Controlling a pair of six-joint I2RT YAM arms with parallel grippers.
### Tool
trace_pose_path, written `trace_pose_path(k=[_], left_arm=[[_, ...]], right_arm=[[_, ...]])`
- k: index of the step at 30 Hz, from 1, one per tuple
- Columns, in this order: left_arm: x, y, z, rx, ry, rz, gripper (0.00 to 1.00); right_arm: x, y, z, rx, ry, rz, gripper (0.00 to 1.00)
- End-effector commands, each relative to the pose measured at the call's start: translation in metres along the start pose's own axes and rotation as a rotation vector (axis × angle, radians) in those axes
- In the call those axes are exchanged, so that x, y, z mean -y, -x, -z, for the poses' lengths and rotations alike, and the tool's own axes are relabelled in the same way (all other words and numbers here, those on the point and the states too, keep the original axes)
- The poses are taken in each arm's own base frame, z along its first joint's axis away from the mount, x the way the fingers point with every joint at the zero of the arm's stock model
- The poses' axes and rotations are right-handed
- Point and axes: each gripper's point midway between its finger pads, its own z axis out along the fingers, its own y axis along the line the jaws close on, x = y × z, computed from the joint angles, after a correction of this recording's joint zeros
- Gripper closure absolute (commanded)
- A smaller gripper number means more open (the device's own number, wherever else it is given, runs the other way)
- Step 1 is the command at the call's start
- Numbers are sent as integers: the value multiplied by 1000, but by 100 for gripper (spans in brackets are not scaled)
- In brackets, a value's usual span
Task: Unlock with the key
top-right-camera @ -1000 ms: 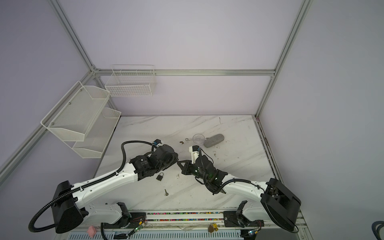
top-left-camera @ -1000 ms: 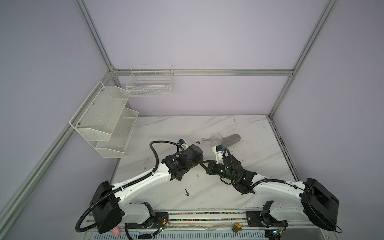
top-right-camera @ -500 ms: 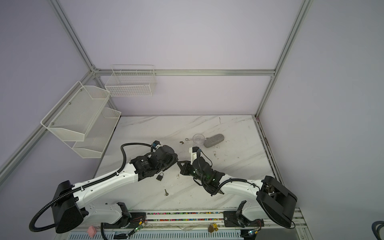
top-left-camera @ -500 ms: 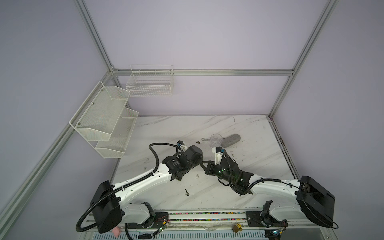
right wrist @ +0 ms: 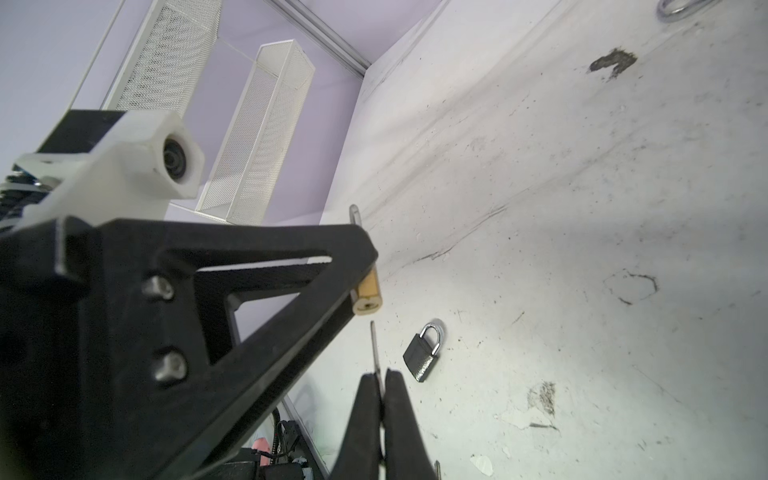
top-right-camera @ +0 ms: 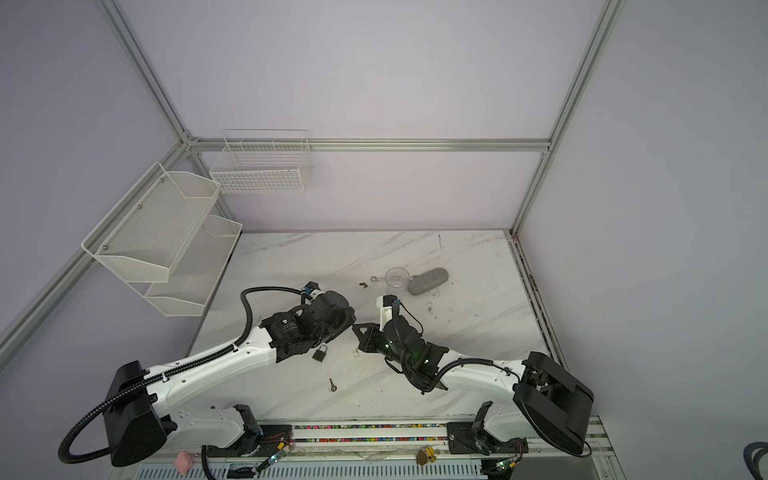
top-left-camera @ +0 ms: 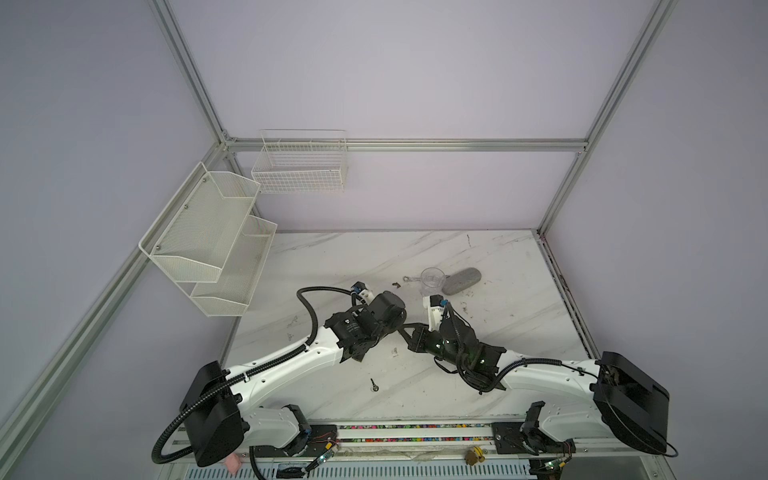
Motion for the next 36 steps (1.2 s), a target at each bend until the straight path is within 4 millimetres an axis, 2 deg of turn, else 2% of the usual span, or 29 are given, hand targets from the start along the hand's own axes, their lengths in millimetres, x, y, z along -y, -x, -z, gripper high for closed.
trace_pose_path(k=[1, 4, 19, 28, 36], left_arm=[[-9, 0, -3, 25, 10, 9, 100], [-8, -1, -3, 21, 8, 6, 100], [-3, -5, -5, 17, 8, -11, 100], [0, 6, 3, 58, -10, 6, 100], [2, 10, 6, 73, -17, 17, 100]], right_arm=[[-13, 14, 3, 60, 30, -30, 100], [-10, 15, 3, 62, 7, -29, 100], [-17, 21, 3, 83, 28, -28, 100], [-1, 12, 2, 53, -34, -22, 100], [-17, 12, 2, 50, 20, 6, 100]])
